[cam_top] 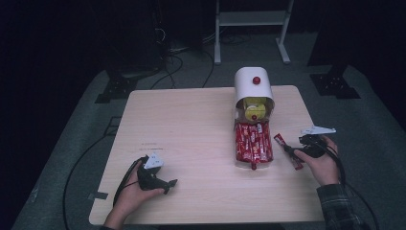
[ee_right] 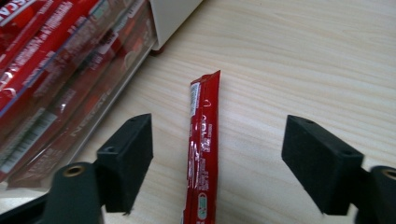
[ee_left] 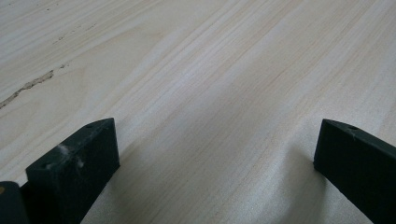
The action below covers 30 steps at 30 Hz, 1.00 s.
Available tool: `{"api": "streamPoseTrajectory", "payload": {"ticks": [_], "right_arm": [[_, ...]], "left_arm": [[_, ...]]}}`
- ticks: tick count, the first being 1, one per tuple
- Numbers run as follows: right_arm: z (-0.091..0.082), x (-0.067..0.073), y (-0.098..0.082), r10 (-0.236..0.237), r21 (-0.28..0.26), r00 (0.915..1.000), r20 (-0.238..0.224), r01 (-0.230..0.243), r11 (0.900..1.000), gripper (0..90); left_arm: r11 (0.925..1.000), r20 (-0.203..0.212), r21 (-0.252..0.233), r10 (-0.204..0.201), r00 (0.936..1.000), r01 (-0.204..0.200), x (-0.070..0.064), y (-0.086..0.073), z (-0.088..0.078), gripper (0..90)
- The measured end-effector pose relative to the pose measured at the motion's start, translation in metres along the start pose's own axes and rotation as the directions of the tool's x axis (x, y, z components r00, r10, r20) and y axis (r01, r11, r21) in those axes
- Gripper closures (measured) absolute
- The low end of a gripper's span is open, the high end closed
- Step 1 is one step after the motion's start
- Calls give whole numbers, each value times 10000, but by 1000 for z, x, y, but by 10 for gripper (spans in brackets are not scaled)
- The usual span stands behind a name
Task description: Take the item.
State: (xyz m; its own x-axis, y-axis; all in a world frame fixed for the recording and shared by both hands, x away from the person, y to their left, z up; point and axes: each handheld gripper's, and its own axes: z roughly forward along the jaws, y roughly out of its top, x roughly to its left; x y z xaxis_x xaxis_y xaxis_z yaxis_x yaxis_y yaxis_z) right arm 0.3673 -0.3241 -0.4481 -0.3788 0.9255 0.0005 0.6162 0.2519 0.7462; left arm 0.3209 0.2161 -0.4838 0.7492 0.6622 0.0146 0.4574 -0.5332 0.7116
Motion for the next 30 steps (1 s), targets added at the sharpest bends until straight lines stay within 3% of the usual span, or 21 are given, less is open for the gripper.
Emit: {"api": "streamPoseTrajectory", "payload": {"ticks": [8,30], "right_arm": [[-9,5,-11,-220,-31,9998,-19,219,9998,175],[-34,10,-46,-163,-129,9995,-254,160,9998,175]], "left_arm": [[10000,-1,18,7,10000,-7,0,0,0,0],[10000,-9,-22,-1,10000,1,0,0,0,0]]}}
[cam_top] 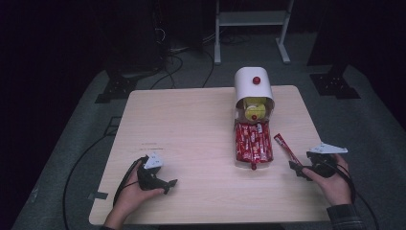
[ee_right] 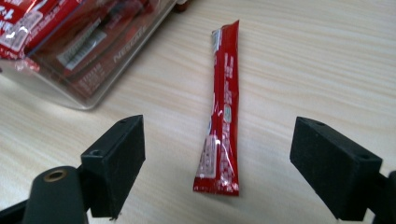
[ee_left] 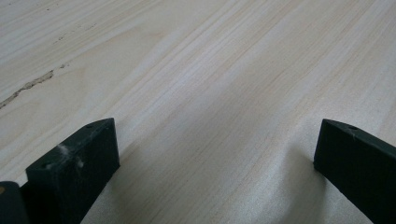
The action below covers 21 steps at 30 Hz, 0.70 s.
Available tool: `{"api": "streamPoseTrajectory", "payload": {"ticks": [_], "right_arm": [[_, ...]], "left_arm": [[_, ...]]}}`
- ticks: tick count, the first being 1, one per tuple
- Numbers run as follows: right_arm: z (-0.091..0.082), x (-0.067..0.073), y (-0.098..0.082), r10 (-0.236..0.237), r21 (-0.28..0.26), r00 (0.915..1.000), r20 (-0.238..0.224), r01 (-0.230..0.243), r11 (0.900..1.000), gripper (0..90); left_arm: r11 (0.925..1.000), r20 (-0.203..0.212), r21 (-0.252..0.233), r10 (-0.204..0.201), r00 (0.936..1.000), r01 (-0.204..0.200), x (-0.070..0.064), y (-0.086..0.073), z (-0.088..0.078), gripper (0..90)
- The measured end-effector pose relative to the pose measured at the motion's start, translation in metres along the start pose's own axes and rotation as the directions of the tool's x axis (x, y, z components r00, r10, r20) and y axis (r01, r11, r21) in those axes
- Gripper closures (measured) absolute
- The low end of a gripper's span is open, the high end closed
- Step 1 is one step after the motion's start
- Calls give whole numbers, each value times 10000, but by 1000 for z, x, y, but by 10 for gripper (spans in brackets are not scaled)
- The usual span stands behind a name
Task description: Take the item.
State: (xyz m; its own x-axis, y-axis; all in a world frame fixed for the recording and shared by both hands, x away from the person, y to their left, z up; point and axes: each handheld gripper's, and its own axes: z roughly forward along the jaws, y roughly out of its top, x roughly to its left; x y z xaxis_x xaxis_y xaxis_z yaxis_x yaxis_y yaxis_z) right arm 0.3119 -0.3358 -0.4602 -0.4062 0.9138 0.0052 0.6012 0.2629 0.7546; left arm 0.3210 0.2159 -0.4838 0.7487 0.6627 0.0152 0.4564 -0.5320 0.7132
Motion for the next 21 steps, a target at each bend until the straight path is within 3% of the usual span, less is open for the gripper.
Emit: {"api": "streamPoseTrajectory", "payload": {"ticks": [21], "right_arm": [[-7,2,-29,-60,445,10000,25,59,9990,170]], "left_arm": [[10000,0,-1,2,10000,-2,0,0,0,0]]}}
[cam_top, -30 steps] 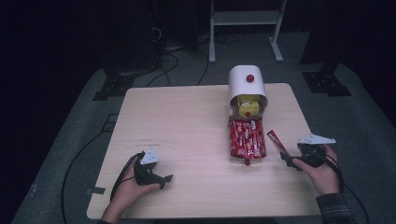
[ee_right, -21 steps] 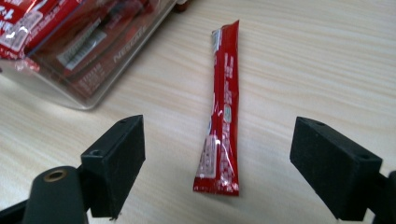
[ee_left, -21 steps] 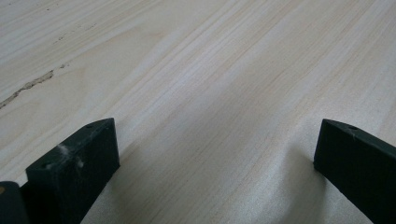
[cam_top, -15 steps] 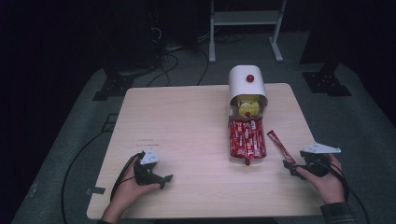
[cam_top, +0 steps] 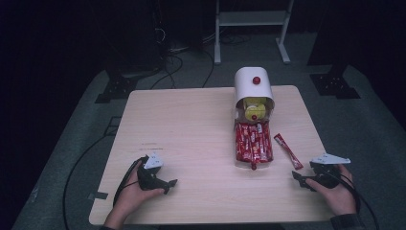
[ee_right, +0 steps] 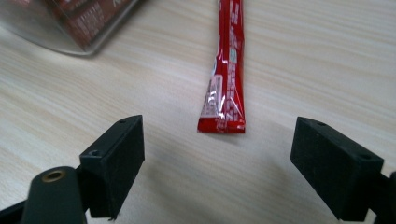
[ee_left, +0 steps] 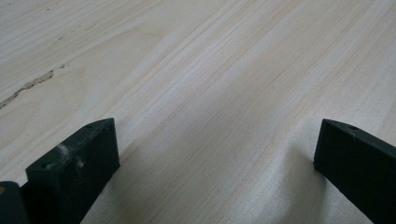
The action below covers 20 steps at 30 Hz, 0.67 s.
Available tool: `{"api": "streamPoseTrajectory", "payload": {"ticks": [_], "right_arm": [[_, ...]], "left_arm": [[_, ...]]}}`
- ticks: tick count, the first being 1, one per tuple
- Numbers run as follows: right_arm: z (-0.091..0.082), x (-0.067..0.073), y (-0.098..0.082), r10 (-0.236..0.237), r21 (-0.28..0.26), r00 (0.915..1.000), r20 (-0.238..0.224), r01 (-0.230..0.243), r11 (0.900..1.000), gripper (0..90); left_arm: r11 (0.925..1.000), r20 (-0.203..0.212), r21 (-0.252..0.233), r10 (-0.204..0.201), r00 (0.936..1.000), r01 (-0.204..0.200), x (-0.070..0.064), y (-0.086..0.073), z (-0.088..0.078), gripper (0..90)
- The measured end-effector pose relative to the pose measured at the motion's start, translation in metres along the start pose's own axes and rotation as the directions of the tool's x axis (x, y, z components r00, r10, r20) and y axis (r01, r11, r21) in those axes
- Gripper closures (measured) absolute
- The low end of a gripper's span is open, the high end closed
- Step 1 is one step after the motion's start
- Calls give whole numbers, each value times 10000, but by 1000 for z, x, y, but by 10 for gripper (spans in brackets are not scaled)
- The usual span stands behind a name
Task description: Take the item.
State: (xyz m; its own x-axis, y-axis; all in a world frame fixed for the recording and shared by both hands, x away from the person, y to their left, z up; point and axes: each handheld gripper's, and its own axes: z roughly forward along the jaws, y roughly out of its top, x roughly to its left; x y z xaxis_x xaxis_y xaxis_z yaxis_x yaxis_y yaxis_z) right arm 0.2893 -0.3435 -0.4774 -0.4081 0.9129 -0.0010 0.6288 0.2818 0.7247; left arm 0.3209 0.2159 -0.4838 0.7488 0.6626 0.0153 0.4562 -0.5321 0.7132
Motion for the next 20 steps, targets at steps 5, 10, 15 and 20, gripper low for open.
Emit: {"api": "streamPoseTrajectory", "payload": {"ticks": [5,10,15,20], "right_arm": [[2,0,-7,67,221,10000,-15,-67,9997,150],[1,-1,-13,216,-132,9998,41,-216,9997,131],[0,-2,-14,218,-145,9997,75,-217,9997,130],[0,-2,-14,217,-147,9997,69,-216,9997,130]], "left_arm": [[10000,-2,-2,3,10000,-3,0,0,0,0],[10000,-2,-5,-1,10000,1,0,0,0,0],[10000,-1,-5,0,10000,0,0,0,0,0],[10000,2,5,2,10000,-2,0,0,0,0]]}}
